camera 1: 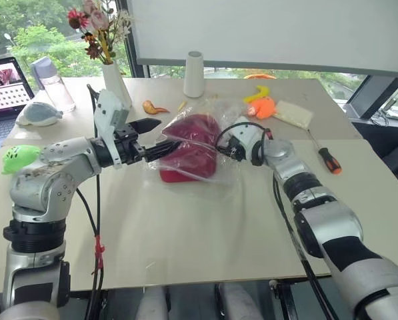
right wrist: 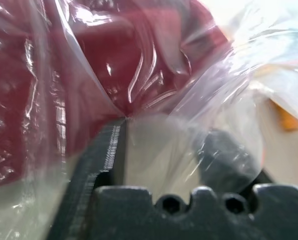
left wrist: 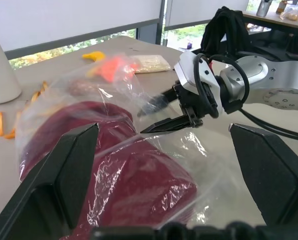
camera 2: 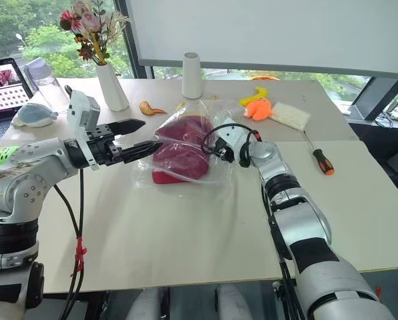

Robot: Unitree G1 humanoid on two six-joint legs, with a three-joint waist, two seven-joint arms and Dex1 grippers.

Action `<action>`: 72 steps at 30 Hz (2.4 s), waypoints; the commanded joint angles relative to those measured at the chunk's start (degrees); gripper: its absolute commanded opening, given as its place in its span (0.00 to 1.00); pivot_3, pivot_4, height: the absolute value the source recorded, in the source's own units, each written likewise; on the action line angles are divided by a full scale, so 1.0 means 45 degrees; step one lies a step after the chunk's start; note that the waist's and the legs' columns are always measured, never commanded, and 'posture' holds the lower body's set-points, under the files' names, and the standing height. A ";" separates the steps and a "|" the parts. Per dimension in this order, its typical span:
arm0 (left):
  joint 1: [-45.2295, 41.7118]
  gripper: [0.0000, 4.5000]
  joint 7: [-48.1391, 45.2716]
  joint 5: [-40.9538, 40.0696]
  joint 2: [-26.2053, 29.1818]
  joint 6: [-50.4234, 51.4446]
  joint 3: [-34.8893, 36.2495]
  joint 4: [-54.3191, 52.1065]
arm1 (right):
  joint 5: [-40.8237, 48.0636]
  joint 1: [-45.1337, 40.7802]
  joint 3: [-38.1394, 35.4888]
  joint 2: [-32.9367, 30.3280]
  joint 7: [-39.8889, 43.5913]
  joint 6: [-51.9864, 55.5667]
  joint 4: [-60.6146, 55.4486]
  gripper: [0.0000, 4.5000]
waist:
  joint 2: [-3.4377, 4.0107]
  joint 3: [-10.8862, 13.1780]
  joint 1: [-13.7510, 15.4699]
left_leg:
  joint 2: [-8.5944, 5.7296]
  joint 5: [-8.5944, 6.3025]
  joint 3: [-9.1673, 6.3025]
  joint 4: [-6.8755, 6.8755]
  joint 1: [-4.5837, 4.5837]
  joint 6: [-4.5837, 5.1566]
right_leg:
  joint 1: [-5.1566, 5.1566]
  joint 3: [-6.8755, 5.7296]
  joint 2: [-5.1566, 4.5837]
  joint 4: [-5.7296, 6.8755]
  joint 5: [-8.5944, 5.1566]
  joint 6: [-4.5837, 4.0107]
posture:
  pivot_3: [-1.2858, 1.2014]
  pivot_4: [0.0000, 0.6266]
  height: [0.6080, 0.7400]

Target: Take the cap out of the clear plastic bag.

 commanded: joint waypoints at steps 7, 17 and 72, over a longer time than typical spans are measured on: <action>0.0027 1.00 -0.0125 0.0107 0.0177 -0.0234 0.0036 -0.0234 | -0.0034 0.1611 -0.1141 -0.2228 -0.0688 0.1000 -0.0916 0.99 | -0.0001 0.0002 0.0031 | -0.0003 0.0002 0.0000 0.0020 0.0002 0.0002 | 0.0014 0.0002 -0.0003 0.0005 0.0001 0.0001 | 0.52 0.24 1.00; 0.0179 1.00 -0.1154 -0.0196 0.0291 0.0002 -0.0500 -0.0477 | 0.4471 0.4394 -0.3164 -0.4093 0.5935 0.6401 -1.0563 0.99 | 0.0105 0.0067 -0.0111 | 0.0000 0.0004 0.0000 0.0042 0.0031 0.0006 | 0.0028 0.0017 0.0009 0.0034 0.0001 0.0010 | 0.52 0.24 1.00; -0.5779 0.02 -0.1139 0.8997 -0.4408 -1.4750 -0.4188 1.2659 | 1.1758 0.9702 -0.3715 -0.4835 0.4621 1.6702 -2.2040 1.00 | 0.0096 0.0079 0.0625 | 0.0005 -0.0004 0.0021 0.0232 0.0062 0.0036 | 0.0171 0.0006 -0.0008 0.0006 -0.0020 0.0136 | 0.52 0.24 1.00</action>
